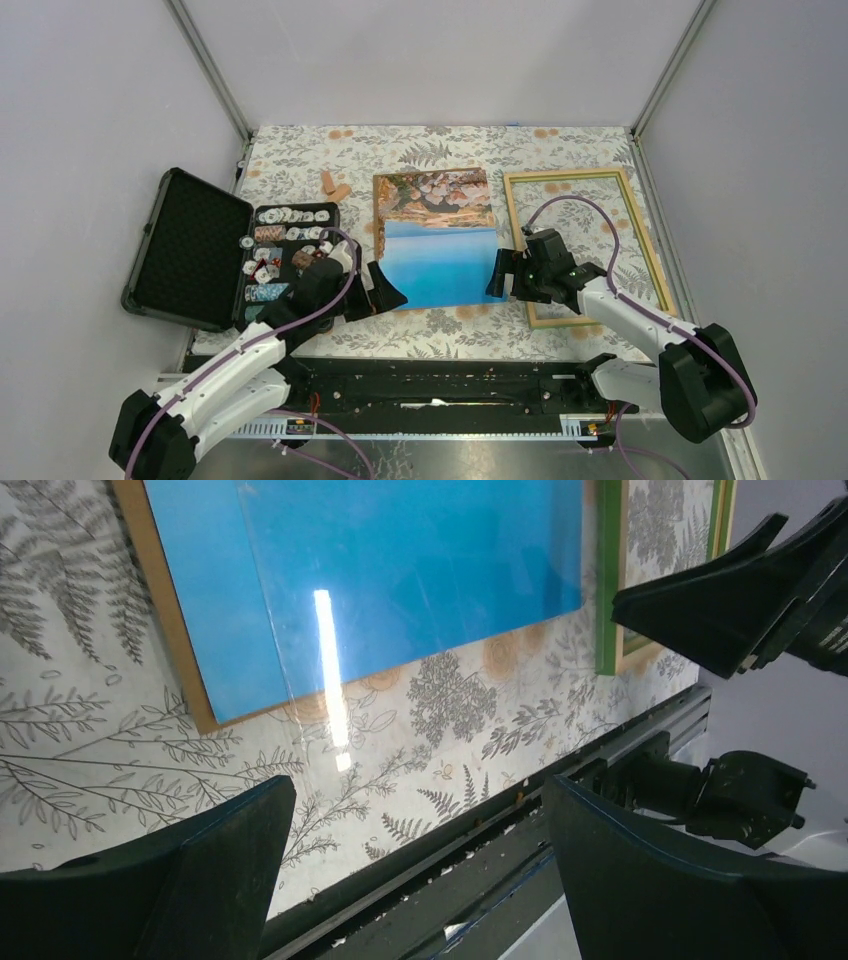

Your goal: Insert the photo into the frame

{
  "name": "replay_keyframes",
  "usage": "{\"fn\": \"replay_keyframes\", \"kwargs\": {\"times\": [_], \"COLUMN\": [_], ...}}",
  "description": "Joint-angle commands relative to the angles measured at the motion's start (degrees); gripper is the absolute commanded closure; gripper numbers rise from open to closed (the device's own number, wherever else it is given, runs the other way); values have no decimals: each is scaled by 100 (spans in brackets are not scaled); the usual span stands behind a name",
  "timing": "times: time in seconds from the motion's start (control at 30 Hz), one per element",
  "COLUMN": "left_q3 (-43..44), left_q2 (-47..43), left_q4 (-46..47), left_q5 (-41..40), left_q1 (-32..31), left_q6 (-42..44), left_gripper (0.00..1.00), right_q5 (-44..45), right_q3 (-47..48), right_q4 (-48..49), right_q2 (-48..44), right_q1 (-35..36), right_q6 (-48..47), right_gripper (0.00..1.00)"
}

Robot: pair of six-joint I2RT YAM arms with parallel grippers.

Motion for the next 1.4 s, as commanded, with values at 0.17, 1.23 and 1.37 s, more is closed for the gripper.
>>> {"fn": "replay_keyframes", "kwargs": {"times": [0.17,1.23,1.37], "left_q3": [-438,-1150,-1185], "left_q2": [209,876,686], "left_q4": [603,2894,3015], "left_q5": [-463,496,522], "left_q1": [-448,-555,-557], "left_q6": [-445,-1788,-1998], "left_gripper": [1,2,3], "right_q5": [109,-375,-404], "right_q3": [-100,-368,-351], "right_q4": [270,1013,1016], "right_q2": [57,783,743], "right_q1": [47,45,55], "right_q6": [51,325,338], "right_gripper": [0,0,0]}}
